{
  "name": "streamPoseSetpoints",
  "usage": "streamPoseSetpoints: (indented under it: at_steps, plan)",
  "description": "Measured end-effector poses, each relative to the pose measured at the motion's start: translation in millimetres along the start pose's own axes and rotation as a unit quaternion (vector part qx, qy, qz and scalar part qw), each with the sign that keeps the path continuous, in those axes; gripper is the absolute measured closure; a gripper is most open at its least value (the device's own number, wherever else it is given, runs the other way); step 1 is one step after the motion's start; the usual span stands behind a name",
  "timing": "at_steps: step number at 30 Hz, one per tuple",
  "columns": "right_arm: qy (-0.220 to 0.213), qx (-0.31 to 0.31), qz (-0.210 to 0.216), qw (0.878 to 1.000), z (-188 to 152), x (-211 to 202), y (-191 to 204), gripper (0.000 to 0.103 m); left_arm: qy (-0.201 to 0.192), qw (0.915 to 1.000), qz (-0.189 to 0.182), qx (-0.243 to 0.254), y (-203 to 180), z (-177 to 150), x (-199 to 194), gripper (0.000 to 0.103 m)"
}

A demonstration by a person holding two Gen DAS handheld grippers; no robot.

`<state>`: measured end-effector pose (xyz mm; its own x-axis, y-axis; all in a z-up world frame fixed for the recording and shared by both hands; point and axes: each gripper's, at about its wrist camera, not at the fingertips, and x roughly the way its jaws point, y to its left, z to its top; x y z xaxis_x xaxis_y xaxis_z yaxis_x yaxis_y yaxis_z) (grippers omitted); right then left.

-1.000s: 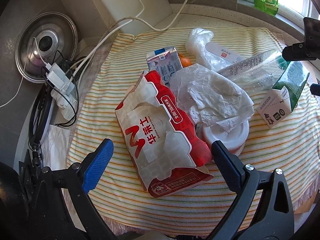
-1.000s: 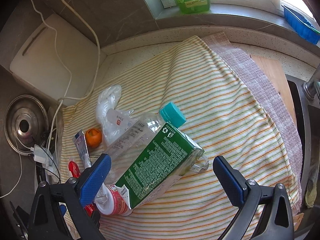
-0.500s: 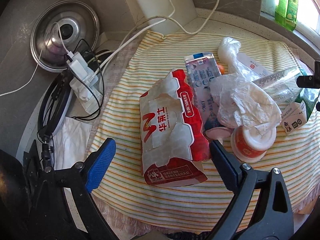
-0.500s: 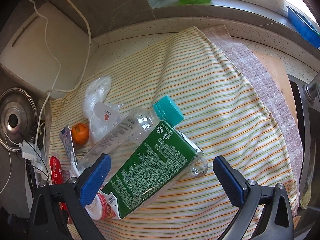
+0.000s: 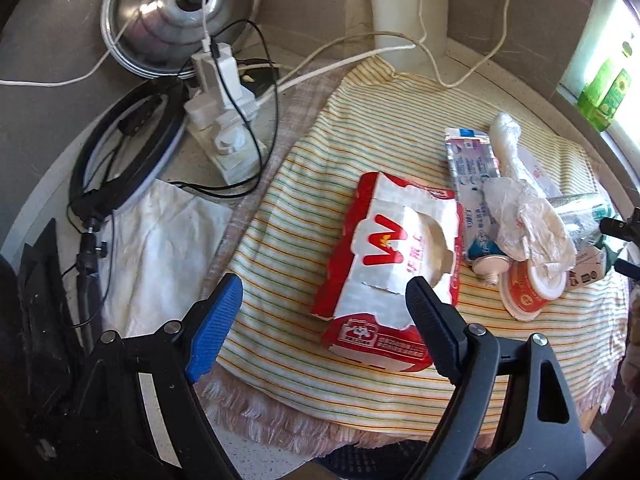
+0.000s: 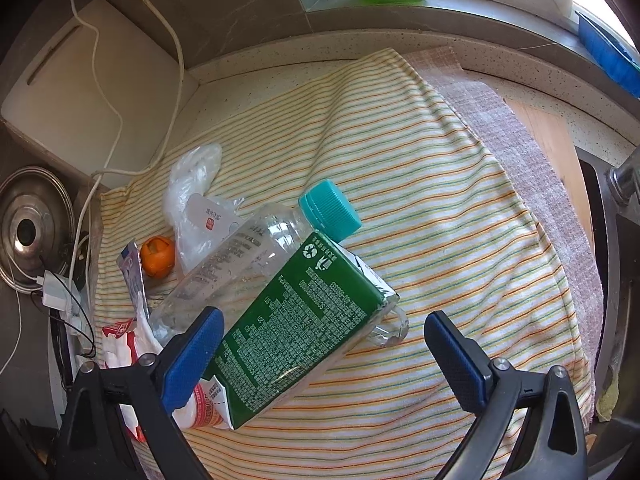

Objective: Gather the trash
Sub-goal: 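Move the left tool to the red wipe pack while the right tool approaches the green carton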

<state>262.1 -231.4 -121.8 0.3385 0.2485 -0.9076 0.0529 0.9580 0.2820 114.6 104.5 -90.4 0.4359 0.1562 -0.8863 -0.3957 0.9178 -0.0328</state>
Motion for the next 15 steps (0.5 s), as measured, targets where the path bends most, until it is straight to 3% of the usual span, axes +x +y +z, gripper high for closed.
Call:
streamPoseSetpoints:
  at_steps: [5,10,15]
  plan:
    - [0.006,-0.008,0.000,1.000,-0.4,3.4,6.3,0.004,0.046,0.9975,-0.052,0.014,-17.6,11.5,25.8,0.008]
    - [0.023,-0.012,0.015,1.000,-4.1,7.2,8.1,0.006,0.076,0.9966,-0.029,0.015,-21.8,22.5,61.8,0.008]
    - [0.032,-0.025,0.027,0.999,-6.3,6.7,7.5,0.007,0.102,0.9937,-0.048,0.000,-16.0,26.1,85.8,0.008]
